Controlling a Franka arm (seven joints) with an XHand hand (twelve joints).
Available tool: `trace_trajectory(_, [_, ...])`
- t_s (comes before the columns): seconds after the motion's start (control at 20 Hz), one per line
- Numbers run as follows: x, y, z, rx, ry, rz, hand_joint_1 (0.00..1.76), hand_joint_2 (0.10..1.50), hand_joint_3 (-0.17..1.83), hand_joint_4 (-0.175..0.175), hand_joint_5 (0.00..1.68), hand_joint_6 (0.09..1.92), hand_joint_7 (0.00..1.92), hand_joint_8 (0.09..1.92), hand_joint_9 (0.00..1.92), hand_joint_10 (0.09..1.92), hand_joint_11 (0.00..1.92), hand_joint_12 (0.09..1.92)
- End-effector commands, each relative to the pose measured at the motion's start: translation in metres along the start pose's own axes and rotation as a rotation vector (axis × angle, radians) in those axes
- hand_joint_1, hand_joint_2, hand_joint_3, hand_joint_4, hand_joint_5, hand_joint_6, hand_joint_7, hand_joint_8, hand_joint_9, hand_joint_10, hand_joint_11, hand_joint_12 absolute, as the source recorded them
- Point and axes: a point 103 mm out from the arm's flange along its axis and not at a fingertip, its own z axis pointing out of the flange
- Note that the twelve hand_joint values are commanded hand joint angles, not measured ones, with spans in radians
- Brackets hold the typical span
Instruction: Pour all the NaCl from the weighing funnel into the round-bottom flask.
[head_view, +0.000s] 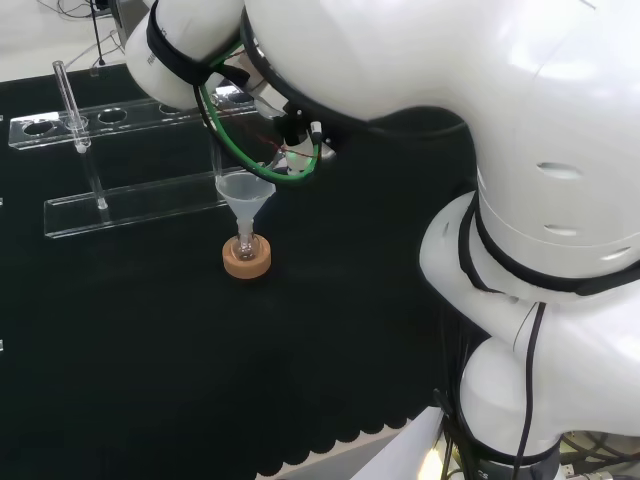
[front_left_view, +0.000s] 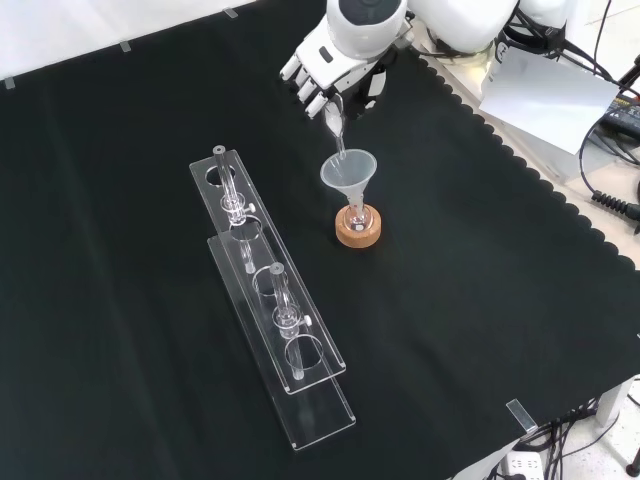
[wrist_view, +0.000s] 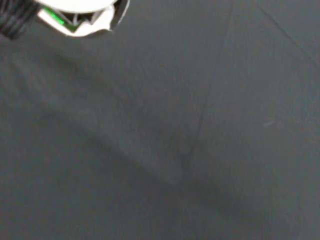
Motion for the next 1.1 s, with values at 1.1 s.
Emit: trace_trajectory(1.1, [0.014,0.0,-0.008,-0.012,-0.13,-0.019,1.11,0.59,0.88,0.175,1.18,0.94,0.99,0.64,1.17,0.37,0.8,1.08])
